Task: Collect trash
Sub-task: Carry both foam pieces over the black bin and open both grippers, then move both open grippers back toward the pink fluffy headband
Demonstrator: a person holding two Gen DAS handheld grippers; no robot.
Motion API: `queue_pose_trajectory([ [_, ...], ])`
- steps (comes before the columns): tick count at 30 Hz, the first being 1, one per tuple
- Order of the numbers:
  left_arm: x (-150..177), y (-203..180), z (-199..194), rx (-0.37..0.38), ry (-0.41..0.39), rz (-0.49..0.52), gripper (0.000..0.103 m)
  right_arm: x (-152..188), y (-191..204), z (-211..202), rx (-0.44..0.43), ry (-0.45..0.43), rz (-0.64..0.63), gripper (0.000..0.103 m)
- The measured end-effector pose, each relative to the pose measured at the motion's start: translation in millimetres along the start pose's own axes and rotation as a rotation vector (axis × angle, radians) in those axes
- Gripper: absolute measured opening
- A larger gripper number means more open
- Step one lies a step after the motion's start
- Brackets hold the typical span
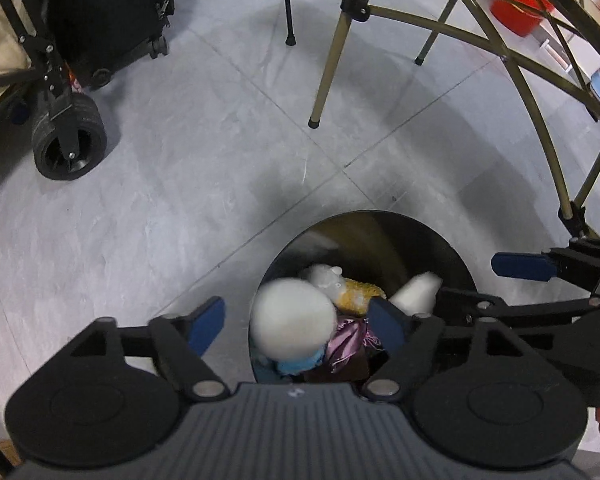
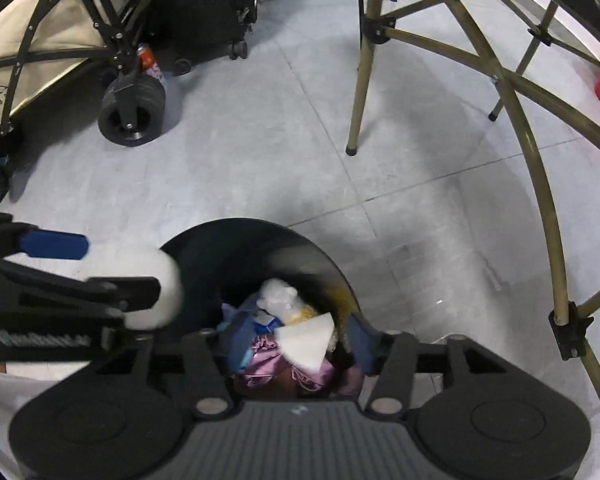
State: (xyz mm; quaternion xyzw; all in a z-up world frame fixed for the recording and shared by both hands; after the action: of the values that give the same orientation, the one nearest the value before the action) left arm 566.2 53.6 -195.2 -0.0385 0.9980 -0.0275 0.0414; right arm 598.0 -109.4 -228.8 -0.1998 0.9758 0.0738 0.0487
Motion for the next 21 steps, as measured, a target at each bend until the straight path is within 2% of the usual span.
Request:
queue_pose_trajectory([
  [4,-0.5,0.2,-1.0,0.005,0.002,-0.002,0.085,-0.7,-7.8,1.9,-0.035,-0.005,0.024,0.057],
  [14,-1.3,5.4,-6.1,0.021,-0.004,-0.032,0.086,-0.6,-3.4,-0.8,-0.023,-0.009,0.031,0.058],
  [16,0.9,6.3,-19.4,0.028,-0.048,-0.039,0.086,2.1,-0.3,-7.6,-0.028,-0.028,0.03,0.057],
  [21,20.2,-6.8,-95.5,0.049,-0.323,0.016,0.086,22.9,6.3,-62.2,-0.093,-0.19,0.009,0.057],
])
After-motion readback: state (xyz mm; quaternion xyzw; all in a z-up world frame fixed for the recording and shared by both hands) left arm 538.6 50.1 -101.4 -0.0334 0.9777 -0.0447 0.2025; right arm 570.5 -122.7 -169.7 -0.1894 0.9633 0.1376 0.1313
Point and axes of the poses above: each gripper's, at about its wrist camera, not at the fingertips, and z roughly the way its jaws point, y to its left, x to its underside, the point moved 2 cm from there along z, roughly the way its jaws point, and after that the axes turned 11 degrees about y, right-handed, at the moved point
